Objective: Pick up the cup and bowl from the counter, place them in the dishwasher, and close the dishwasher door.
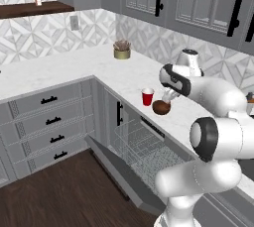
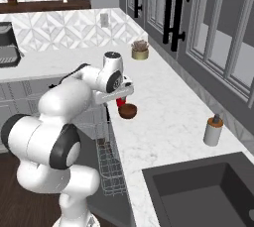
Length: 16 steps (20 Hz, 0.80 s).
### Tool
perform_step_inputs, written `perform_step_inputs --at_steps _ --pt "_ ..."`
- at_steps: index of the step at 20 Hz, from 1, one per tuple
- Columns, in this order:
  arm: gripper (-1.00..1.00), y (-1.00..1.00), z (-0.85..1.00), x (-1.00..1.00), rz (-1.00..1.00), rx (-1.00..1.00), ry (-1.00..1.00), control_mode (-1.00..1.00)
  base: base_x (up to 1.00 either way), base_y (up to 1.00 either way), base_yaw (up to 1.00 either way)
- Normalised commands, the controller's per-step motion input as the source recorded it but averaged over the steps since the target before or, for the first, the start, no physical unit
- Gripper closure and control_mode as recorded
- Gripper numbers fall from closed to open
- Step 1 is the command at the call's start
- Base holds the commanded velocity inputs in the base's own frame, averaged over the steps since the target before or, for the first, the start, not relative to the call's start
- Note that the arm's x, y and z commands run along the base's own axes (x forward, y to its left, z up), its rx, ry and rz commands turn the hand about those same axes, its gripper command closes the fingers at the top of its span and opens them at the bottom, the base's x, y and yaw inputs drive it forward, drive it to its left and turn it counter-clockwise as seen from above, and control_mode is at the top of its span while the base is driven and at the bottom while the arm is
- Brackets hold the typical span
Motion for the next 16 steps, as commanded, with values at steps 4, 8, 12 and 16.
perform_step_inputs --at_steps 4,8,12,16 --pt "-1.00 0.38 -0.72 0.25 0.03 -0.19 0.01 -1.00 0.00 0.00 0.00" --pt "-1.00 0.06 -0.68 0.27 0.00 -0.10 0.00 -1.00 0.00 0.00 0.00" --pt "-1.00 0.00 -0.47 0.34 0.00 -0.05 -0.03 -1.00 0.00 0.00 0.00" --pt "-1.00 0.00 -0.35 0.49 0.00 0.00 -0.01 -1.00 0.00 0.00 0.00"
